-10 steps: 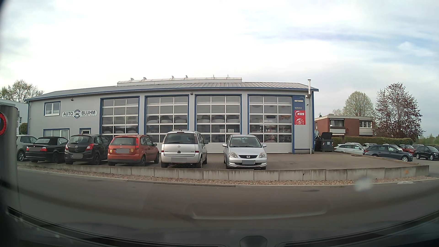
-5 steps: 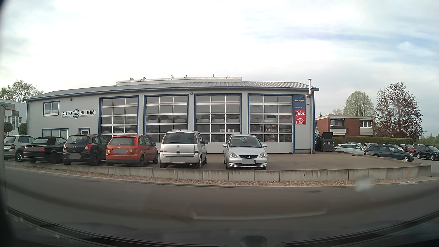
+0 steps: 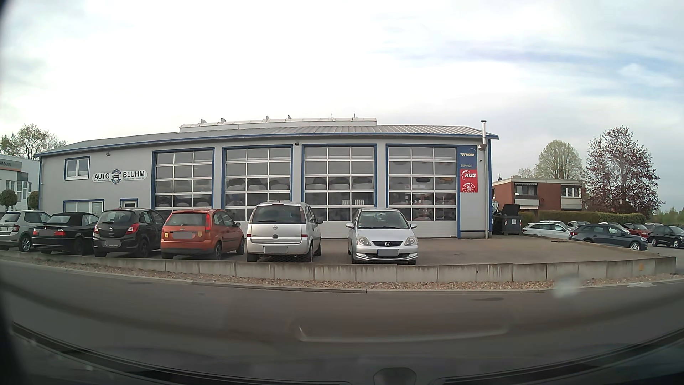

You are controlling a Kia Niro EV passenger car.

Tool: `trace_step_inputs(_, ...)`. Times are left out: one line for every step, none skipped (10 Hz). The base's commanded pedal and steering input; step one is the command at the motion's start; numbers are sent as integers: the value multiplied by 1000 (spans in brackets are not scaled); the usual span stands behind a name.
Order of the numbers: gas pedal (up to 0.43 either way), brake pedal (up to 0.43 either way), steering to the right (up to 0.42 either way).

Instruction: Follow the waypoints while adhering to traffic rules and regulations

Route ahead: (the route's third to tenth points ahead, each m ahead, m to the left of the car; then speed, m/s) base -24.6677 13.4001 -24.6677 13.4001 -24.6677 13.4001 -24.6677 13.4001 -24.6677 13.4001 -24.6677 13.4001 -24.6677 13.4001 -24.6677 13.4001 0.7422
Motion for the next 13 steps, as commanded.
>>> trace_step_inputs(0,177,0)
trace_step_inputs(0,183,0)
trace_step_inputs(0,201,0)
trace_step_inputs(0,232,0)
trace_step_inputs(0,244,0)
trace_step_inputs(0,244,0)
trace_step_inputs(0,244,0)
trace_step_inputs(0,238,0)
trace_step_inputs(0,238,0)
trace_step_inputs(0,238,0)
trace_step_inputs(0,177,0)
trace_step_inputs(0,98,0)
trace_step_inputs(0,37,0)
